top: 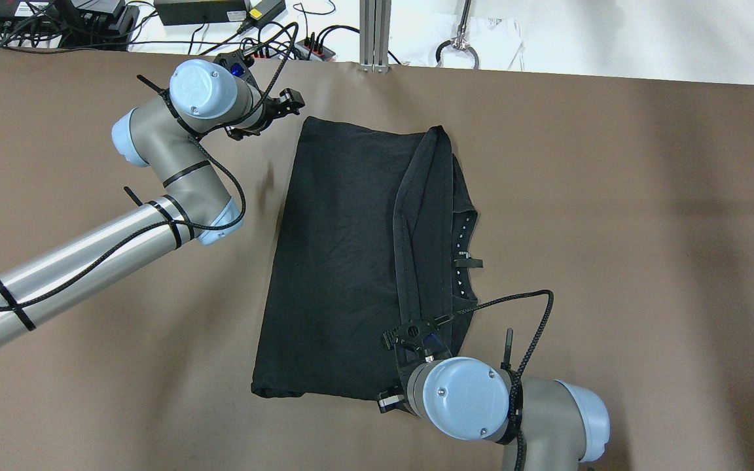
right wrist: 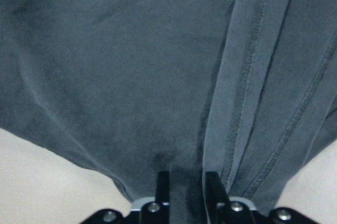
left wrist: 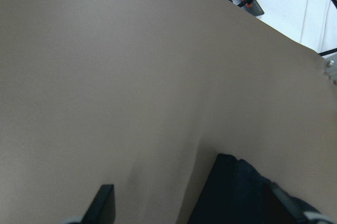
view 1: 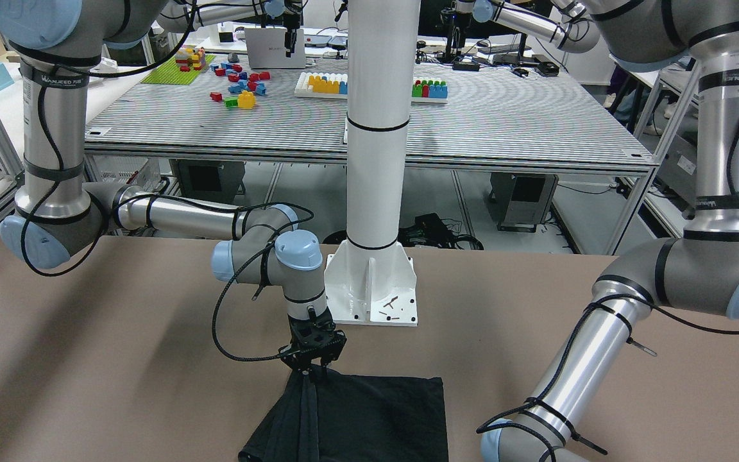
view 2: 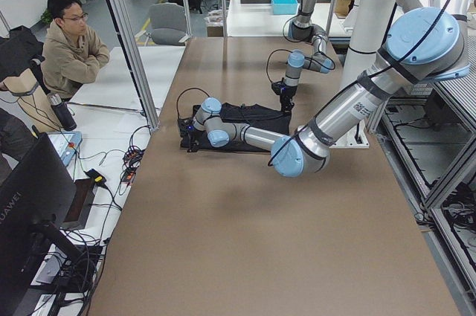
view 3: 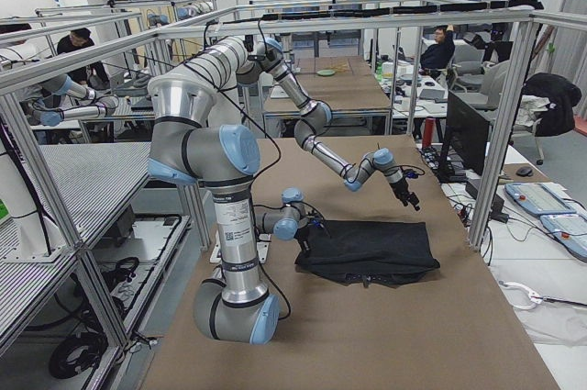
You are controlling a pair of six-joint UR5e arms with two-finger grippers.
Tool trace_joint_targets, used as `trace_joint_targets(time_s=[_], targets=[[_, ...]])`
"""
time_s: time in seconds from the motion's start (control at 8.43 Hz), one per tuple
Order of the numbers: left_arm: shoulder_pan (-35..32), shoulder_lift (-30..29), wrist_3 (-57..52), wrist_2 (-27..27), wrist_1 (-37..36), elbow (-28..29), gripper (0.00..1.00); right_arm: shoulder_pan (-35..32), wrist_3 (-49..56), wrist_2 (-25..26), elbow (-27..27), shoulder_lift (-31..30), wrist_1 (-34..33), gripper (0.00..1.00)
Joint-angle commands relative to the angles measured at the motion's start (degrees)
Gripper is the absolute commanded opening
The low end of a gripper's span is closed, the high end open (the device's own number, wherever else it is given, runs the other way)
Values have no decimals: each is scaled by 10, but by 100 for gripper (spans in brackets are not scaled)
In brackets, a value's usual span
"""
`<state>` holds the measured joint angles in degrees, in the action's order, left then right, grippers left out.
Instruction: Fold clothes
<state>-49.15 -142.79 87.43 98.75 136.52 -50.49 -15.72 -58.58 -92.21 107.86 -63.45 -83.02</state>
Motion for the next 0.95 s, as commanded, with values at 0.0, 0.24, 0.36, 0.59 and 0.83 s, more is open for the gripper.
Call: trace_joint_targets(time_s=[0.0,0.24,0.36,0.59,0.83], targets=[[4,4,10,-1,1,-2,100,3,43,4,-9,2,-9,35],[5,5,11,-1,1,-2,100,-1,51,7,-9,7,-11,35],[5,6,11,-1,1,-2,100,-1,51,18,-11,13,-24,35],[12,6,11,-21,0,-2,100,-4,64,22,-12,27,-54,33],[13,6,16,-21,0,-2,100,-6,73,30,-16,27,-56,33]])
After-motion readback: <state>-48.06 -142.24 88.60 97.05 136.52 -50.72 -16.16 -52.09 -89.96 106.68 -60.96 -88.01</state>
